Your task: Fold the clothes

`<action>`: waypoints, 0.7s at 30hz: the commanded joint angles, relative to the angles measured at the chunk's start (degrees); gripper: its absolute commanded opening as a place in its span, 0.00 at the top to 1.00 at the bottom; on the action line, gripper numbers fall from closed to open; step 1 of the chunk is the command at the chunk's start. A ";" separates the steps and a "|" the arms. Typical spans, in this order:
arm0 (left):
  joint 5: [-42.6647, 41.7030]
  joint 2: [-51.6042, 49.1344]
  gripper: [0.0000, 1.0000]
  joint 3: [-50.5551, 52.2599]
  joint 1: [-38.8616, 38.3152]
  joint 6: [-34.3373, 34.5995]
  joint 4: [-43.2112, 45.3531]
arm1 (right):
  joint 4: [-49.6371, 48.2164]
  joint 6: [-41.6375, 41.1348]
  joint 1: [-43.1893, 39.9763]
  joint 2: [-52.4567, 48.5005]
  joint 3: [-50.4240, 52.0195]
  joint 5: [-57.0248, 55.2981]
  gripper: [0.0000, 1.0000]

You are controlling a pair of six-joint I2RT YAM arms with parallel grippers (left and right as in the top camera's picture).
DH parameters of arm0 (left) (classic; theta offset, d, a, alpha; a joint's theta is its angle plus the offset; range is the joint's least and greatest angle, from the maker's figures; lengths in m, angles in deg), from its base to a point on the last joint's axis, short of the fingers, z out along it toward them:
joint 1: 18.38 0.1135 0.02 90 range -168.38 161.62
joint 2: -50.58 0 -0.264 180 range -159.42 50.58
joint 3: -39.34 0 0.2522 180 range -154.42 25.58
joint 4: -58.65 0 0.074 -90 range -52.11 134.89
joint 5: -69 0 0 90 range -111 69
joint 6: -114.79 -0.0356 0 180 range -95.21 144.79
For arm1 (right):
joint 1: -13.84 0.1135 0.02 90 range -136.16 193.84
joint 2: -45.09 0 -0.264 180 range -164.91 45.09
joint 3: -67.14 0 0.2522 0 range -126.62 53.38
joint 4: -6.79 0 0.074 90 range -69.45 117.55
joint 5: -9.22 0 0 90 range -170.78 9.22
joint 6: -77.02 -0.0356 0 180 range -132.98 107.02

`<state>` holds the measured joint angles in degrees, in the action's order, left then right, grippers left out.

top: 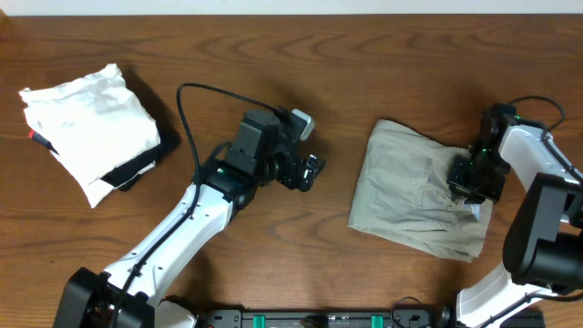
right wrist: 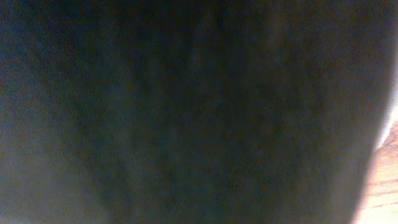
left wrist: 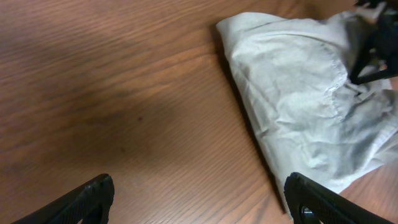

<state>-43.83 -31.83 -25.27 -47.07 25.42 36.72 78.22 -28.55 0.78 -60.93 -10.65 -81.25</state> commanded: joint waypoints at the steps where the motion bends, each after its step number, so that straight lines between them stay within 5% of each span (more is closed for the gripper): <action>1: -1.11 -0.33 0.11 -0.42 -0.63 0.55 1.57 | 0.24 -2.82 0.00 -0.61 0.57 -3.17 0.83; 15: -0.70 -10.60 0.11 -0.42 -3.91 0.57 17.09 | -0.52 -0.61 0.11 -0.61 0.57 -0.57 0.90; 21: -0.50 -12.63 0.11 -0.42 -3.04 0.57 17.03 | -3.21 3.04 3.32 -0.61 0.57 1.51 0.91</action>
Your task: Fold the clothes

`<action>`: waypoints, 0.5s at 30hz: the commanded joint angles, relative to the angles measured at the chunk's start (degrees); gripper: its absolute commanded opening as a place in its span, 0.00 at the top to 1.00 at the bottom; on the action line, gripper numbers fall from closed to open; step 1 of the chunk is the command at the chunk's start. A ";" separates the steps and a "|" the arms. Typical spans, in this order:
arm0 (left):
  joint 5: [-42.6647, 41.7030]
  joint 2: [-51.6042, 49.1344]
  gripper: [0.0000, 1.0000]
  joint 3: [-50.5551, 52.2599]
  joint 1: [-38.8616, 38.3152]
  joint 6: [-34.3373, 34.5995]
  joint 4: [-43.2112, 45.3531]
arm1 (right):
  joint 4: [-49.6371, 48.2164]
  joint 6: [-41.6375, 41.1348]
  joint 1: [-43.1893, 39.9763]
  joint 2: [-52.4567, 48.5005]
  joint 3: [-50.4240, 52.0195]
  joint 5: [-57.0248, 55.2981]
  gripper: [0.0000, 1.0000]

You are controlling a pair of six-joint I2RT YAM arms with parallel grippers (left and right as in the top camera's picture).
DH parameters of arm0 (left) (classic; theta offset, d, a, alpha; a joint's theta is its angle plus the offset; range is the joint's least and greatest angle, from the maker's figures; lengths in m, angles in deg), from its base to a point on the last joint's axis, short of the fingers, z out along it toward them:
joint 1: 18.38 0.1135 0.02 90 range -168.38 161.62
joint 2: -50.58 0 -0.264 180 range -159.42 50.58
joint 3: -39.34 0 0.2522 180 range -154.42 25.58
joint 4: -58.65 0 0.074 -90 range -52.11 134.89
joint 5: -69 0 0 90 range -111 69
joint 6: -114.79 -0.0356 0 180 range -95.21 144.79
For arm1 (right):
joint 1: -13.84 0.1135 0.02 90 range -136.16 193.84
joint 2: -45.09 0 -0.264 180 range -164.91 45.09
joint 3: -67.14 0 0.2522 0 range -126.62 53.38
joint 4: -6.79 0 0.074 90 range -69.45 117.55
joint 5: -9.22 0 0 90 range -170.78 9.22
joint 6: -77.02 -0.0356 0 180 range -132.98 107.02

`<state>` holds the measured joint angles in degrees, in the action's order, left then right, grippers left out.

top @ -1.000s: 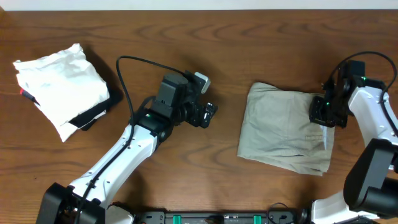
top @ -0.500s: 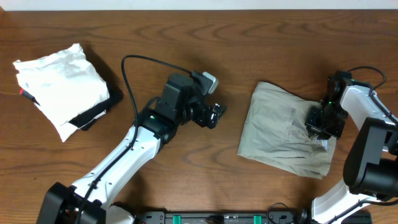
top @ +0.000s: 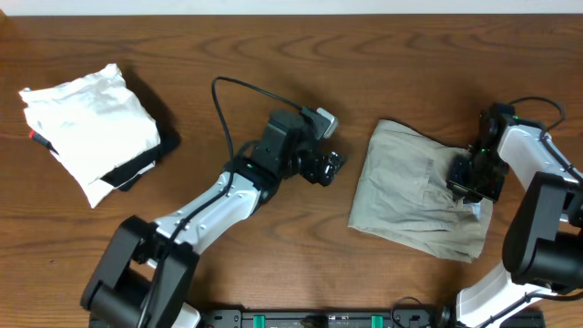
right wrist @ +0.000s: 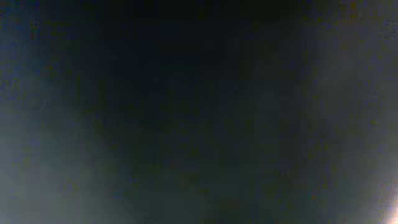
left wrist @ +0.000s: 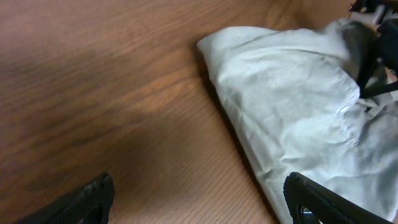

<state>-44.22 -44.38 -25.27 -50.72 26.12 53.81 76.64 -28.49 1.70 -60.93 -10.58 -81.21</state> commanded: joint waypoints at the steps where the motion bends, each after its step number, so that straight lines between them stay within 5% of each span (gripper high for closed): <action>1: -0.11 -0.02 0.11 -0.42 0.96 -0.13 -0.07 | -2.03 2.95 3.43 -0.61 0.50 1.90 0.91; 15: -0.11 0.24 0.11 -0.44 7.32 -0.13 -1.22 | -10.99 1.49 26.51 -0.61 0.48 9.92 0.89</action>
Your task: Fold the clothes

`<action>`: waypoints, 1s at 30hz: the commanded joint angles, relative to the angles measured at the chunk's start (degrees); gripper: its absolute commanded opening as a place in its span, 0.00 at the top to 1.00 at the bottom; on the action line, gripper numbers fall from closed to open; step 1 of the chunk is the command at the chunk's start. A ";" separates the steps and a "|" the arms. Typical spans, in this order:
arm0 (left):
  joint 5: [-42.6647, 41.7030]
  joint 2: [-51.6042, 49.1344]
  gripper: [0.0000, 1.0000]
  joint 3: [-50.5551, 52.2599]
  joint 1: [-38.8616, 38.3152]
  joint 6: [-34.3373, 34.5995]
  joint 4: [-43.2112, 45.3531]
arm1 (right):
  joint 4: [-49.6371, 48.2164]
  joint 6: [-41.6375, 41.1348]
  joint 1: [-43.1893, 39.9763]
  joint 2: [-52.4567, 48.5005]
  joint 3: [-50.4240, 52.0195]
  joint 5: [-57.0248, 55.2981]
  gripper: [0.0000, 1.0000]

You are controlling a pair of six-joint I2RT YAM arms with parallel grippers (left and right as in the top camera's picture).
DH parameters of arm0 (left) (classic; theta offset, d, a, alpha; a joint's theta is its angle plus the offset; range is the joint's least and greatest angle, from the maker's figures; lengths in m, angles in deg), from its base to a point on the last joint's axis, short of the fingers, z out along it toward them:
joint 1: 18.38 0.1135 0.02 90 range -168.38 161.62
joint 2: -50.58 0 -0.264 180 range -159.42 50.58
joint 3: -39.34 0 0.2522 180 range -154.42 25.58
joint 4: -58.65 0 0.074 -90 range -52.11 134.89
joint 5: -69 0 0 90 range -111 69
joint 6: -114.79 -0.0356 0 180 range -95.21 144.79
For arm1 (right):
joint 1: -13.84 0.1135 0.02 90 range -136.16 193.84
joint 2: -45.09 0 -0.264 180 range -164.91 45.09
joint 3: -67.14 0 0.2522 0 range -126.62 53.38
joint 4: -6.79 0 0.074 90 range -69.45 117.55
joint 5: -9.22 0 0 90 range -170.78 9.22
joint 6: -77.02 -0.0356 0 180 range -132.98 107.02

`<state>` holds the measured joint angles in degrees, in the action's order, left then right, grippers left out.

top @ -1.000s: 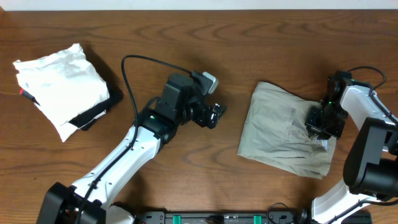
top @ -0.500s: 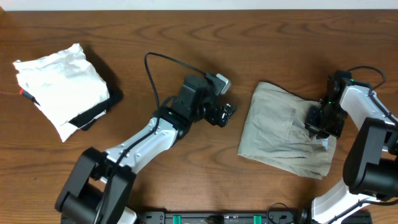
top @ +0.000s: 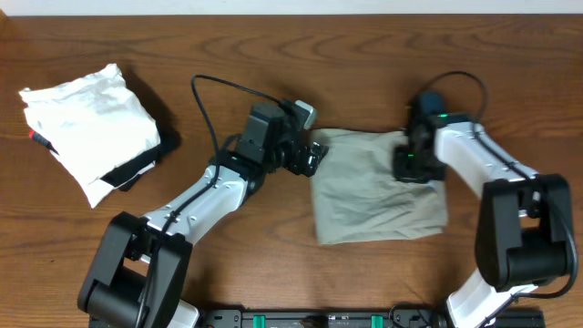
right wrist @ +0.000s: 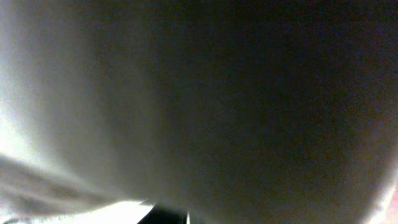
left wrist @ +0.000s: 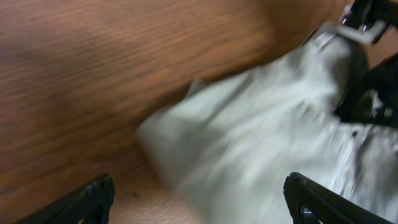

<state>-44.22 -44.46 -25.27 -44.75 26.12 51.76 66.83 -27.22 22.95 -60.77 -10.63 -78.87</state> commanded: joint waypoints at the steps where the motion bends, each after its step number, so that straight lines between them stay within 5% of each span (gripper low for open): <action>1: -0.11 0.33 0.11 -0.44 1.77 -0.13 1.53 | -1.33 0.44 6.58 -0.74 0.46 7.50 0.92; 3: -0.13 0.33 0.11 -0.44 2.58 -0.11 2.91 | -1.29 0.33 8.57 -0.37 -0.02 5.88 0.99; 18: -0.13 0.33 0.11 -0.44 3.50 -0.11 1.81 | 13.25 -5.51 2.80 16.22 -7.87 -2.14 0.99; 30: -0.13 0.33 0.11 -0.44 3.48 -0.11 0.72 | 17.62 -7.17 -1.64 10.56 -6.95 -4.11 0.98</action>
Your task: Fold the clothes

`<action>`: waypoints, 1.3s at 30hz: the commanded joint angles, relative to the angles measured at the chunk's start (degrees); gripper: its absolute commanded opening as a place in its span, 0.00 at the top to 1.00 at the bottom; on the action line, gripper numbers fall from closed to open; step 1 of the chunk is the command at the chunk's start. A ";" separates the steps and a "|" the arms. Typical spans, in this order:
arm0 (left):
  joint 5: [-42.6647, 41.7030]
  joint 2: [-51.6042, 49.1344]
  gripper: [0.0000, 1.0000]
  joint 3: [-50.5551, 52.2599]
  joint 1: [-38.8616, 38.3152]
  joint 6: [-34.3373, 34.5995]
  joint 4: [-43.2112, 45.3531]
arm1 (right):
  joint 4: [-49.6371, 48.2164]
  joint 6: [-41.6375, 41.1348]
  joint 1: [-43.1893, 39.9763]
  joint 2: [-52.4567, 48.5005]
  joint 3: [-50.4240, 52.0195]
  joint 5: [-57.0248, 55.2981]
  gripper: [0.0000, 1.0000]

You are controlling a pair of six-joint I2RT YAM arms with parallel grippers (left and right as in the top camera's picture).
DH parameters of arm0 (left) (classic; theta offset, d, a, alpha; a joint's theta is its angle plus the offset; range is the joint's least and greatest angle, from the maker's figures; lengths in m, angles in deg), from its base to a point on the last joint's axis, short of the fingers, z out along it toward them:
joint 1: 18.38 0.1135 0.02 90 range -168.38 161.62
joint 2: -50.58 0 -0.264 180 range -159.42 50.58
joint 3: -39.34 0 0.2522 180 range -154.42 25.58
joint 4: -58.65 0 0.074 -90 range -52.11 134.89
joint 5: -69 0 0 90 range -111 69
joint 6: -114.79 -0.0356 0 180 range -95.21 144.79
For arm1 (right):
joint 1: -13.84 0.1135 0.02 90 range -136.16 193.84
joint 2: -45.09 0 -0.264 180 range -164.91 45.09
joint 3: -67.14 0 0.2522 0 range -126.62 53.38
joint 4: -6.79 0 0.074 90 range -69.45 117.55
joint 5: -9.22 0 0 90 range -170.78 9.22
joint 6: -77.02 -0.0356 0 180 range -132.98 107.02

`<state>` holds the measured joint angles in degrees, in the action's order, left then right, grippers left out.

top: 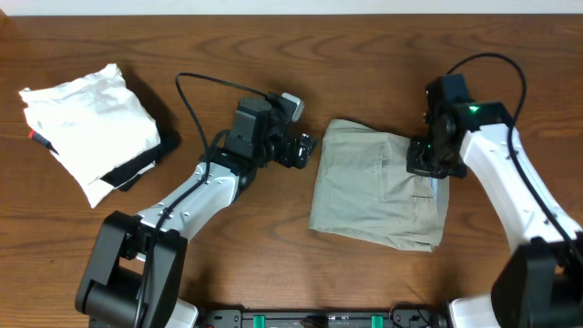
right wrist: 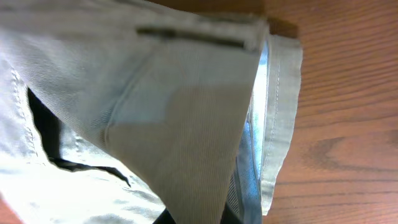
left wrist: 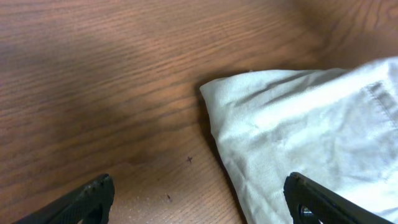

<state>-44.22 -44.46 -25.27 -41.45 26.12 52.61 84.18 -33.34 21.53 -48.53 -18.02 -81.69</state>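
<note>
A folded khaki garment [top: 373, 187] lies right of the table's middle. My right gripper [top: 426, 162] sits on its right part, shut on a fold of the khaki cloth [right wrist: 186, 124] that runs down between the jaws at the bottom edge of the right wrist view. The garment's layered hem [right wrist: 277, 118] shows beside bare wood. My left gripper [top: 299, 151] stands open just left of the garment's upper left corner [left wrist: 214, 93], touching nothing. Its fingertips [left wrist: 93, 190] are spread wide over the wood.
A stack of folded white clothes [top: 86, 128] with a dark item under it lies at the far left of the wooden table [top: 273, 264]. A black cable [top: 187, 100] loops above the left arm, and another above the right arm.
The left gripper has drawn back a little to the left, off the garment's corner. The right gripper sits slightly further right and higher, and the garment has turned a little with it.
First the khaki garment lay at the right with the right gripper on its right edge and the left gripper open at mid-table. Then the left gripper was closer to it. Then garment and right gripper were further left, at the left gripper. Now the left gripper stands clear.
</note>
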 commanded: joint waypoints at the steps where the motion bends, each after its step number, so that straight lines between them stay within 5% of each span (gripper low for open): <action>1: -0.15 0.33 0.11 -0.44 0.17 -0.11 -0.11 | 0.28 -1.05 -0.22 -2.05 0.44 -1.27 0.99; 15: -0.13 0.33 0.11 -0.44 0.17 -0.13 0.07 | 19.15 2.21 -2.99 -2.27 -4.13 1.20 0.99; 26: -0.13 0.33 0.11 -0.44 0.17 -0.13 -1.44 | 14.49 0.00 -7.34 -2.34 1.99 -0.15 0.94; 31: -0.13 0.33 0.11 -0.44 0.17 -0.13 -1.42 | 15.02 0.00 -7.37 -2.34 5.60 -0.22 0.79; 35: -0.13 0.33 0.11 -0.44 0.17 -0.13 -1.42 | 15.02 -1.99 -7.65 -2.34 7.50 -3.41 0.57; 39: -0.13 0.33 0.11 -0.44 0.17 -0.13 -1.42 | 15.26 -3.63 -9.07 -1.92 7.15 -4.26 0.57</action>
<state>-44.22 -44.46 -25.27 -41.45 26.12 51.28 99.35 -35.15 13.77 -50.98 -10.72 -84.12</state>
